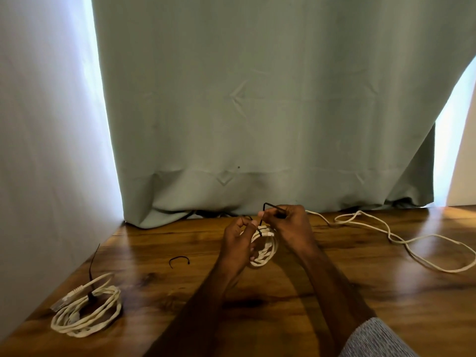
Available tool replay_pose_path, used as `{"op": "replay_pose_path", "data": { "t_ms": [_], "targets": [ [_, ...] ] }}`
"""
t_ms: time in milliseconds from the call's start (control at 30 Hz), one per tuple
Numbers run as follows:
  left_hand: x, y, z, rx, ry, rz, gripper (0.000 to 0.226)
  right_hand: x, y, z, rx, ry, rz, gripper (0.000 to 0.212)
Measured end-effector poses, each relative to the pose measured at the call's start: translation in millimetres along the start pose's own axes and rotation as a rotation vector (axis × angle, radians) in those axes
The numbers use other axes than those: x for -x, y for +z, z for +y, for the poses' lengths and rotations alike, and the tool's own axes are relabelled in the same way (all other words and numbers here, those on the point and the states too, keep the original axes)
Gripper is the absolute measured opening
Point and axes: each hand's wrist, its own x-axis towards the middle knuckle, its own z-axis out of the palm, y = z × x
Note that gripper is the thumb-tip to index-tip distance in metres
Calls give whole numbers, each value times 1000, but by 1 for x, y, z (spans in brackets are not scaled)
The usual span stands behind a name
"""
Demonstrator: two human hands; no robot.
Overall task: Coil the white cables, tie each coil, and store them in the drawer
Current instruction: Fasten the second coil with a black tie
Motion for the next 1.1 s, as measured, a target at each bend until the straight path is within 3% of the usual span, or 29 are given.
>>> {"op": "replay_pose_path", "data": {
  "t_ms": [200, 400, 667, 1100],
  "targets": [
    [0, 1, -1, 89, -7, 23, 21, 2, 2, -2, -45, -30, 51, 5],
    [3, 1, 3, 44, 23, -41, 13, 0, 0, 2, -12, -28, 72, 8],
    [9, 9, 0, -89, 37, -106, 26, -3, -14, 9, 45, 76, -7, 13],
    [14, 17, 1, -181, 24, -122, 22, -7, -13, 17, 49, 40, 161, 12]
  ]
}}
